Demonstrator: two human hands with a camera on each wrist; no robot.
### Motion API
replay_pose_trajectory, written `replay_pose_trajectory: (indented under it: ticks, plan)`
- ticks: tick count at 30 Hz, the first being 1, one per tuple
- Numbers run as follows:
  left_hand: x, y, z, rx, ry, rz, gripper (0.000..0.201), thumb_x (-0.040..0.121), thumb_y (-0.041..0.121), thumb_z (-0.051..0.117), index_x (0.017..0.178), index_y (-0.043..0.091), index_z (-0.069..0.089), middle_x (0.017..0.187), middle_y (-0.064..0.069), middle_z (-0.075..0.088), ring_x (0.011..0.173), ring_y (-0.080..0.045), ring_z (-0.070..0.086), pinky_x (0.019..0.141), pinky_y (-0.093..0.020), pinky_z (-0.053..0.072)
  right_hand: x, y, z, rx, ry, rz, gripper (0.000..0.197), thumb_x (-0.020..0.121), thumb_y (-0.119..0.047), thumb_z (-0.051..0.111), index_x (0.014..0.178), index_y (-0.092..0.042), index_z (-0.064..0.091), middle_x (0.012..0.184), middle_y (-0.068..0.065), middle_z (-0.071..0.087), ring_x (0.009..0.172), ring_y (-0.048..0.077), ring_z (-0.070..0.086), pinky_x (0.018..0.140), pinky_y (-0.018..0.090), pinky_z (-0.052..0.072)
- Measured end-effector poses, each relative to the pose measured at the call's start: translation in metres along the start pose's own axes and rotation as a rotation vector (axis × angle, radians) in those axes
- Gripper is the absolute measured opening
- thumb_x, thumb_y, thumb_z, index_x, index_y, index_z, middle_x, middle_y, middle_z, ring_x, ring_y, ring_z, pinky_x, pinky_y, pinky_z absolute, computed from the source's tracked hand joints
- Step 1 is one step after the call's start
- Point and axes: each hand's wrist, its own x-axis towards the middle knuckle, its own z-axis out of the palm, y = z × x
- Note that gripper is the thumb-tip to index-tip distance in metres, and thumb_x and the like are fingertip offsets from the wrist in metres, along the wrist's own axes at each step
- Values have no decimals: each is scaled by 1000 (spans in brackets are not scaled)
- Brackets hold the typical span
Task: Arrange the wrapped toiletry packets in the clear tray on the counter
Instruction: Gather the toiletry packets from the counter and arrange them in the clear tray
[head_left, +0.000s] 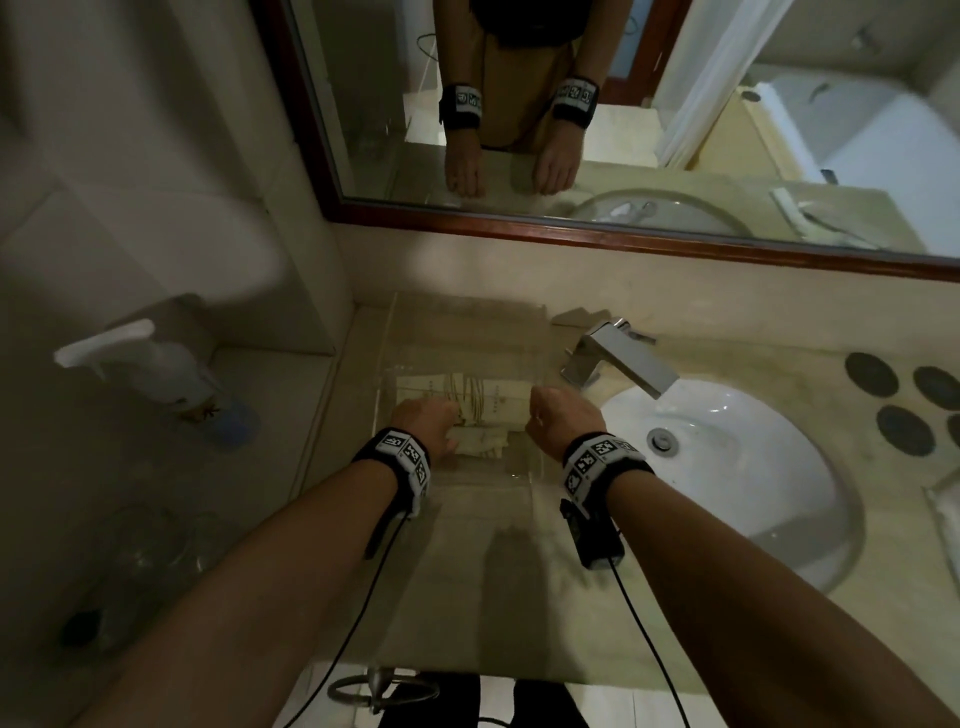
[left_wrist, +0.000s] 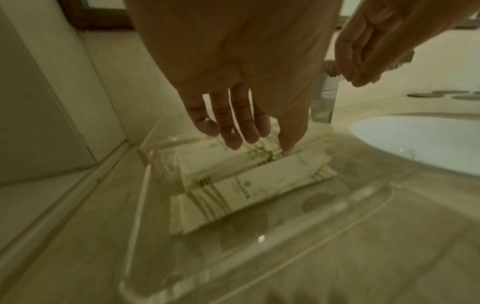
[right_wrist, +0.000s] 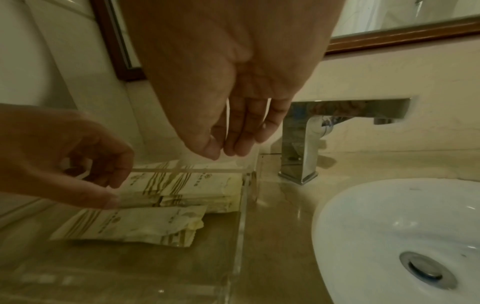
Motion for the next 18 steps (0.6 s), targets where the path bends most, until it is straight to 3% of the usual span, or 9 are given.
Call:
replay_pose_trajectory:
  ticks: [4, 8, 14, 18]
  plan:
    - [-1, 18, -20, -45, 16, 22, 26, 90, 31, 54, 106, 11, 56, 109, -10, 62, 98, -29, 61, 80, -37, 50, -17, 8, -13, 36, 10, 45, 10, 89, -20, 54, 93, -12, 58, 94, 9, 61, 86, 28, 59, 67, 30, 42]
    - [-2, 52, -46, -61, 88, 56, 23, 90, 32, 55, 101, 12, 57, 106, -10, 63, 96, -31, 61, 79, -36, 50, -32, 25, -33, 41, 2, 93, 15, 90, -25, 54, 94, -11, 56, 96, 13, 64, 89, 33, 62, 73, 36, 49]
    - [0, 131, -90, -153, 127, 144, 9, 89, 15, 53, 93, 9, 57, 101, -13, 58, 97, -28, 56, 87, -41, 49, -66, 78, -74, 57, 19, 220, 31, 89, -30, 58, 116, -15, 57, 115, 9, 63, 104, 30, 62, 88, 41, 53]
    - [-5, 205, -118, -51, 157, 210, 18, 91, 14, 51, 104, 7, 61, 111, -9, 60, 103, -27, 59, 77, -29, 46, -99, 133, -94, 59, 4, 312, 35, 89, -35, 55, 116, -13, 56, 119, 11, 57, 108, 33, 59, 89, 40, 49]
